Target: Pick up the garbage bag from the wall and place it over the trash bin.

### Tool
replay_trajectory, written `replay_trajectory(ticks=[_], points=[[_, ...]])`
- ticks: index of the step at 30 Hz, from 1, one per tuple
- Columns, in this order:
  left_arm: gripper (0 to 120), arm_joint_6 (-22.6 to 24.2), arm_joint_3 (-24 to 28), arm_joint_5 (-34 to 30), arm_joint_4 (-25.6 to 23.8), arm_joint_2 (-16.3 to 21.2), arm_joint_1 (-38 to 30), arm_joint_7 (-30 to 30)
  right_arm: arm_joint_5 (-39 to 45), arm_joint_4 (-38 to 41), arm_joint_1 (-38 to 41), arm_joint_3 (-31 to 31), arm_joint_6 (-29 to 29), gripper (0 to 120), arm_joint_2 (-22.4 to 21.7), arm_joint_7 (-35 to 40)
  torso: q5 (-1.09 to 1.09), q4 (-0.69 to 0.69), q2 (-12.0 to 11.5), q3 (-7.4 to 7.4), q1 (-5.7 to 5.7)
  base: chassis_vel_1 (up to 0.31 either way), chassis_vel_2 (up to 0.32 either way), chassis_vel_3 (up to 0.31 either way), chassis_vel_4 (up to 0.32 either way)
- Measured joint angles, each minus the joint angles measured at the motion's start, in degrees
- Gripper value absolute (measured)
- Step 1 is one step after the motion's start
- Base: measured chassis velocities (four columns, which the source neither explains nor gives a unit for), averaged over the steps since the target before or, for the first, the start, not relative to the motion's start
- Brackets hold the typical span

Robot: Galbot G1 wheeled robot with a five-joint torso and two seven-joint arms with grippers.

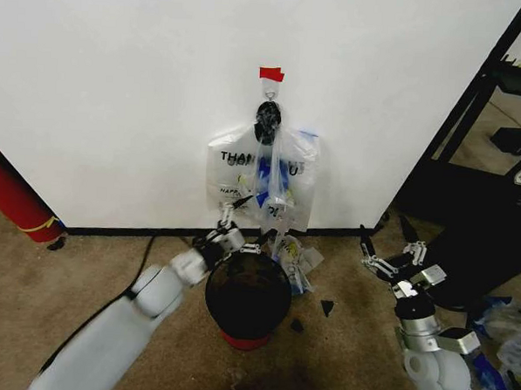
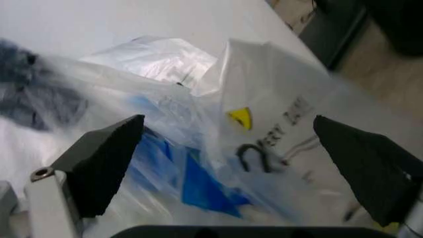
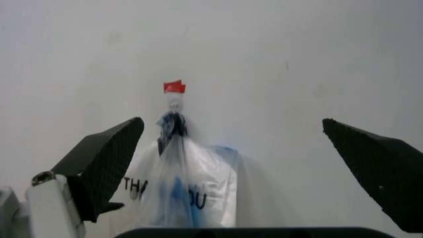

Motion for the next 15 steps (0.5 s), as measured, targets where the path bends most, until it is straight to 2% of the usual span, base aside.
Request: replay_trajectory(ticks=[5,10,15], points=[[100,0.85,-0.74,5.32,-0.08,0.43,-0.47,-0.03,0.0,1.84,-1.38,0.62,-0.23,100,0.28,-0.26,-0.01,0.01,0.0,0.0,0.0,0.0,0.0,0.0,0.0],[100,1.12,-4.89,11.94,-3.56,3.92,2.4,2.64,0.0,2.06,-1.64,1.05,-0.2,100,0.65,-1.08,0.0,0.04,0.0,-0.01,0.0,0.0,0.0,0.0,0.0],[100,1.26,-5.54,14.11,-4.34,3.97,2.52,2.49,-0.12,2.04,-1.14,0.68,-0.26,100,1.16,-1.22,0.0,0.02,0.0,-0.01,0.0,0.0,0.0,0.0,0.0]])
